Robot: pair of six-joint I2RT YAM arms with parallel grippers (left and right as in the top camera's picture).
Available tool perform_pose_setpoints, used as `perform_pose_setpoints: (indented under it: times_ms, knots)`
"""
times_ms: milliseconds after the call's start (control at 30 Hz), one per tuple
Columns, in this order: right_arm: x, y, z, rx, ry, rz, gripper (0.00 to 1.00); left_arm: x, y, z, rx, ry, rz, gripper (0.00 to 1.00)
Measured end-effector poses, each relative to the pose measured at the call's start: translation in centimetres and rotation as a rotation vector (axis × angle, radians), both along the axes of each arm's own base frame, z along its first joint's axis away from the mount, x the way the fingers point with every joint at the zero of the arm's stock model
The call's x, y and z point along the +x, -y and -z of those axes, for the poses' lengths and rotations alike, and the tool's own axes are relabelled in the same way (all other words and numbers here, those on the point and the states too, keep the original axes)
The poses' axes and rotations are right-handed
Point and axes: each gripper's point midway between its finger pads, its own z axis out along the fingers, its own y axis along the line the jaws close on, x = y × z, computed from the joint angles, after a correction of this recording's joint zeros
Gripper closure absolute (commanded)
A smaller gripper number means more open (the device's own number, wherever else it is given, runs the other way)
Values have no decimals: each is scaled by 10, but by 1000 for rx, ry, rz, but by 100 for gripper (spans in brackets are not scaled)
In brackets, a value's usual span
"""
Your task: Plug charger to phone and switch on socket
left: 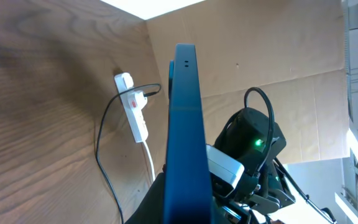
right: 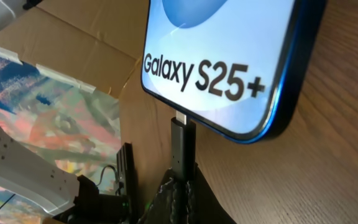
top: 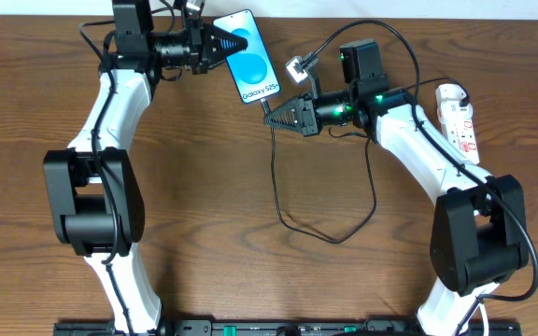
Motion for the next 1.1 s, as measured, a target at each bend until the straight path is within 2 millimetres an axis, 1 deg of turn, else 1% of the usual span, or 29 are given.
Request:
perform_pose_setpoints:
  times_ms: [200,1000,1067,1100]
  knots:
    - [3,-2,-3,11,1,8,99,2,-4,0,2,0,-10,93]
    - [7,-4,-8,34,-19,26,99,4,-4,0,7,11,-20,93]
    - [7,-4,-7,32,-26,27,93,4,-4,0,7,12,-19,93]
    - [6,-3,-6,28,-36,28,87,4,-4,0,6,11,-19,93]
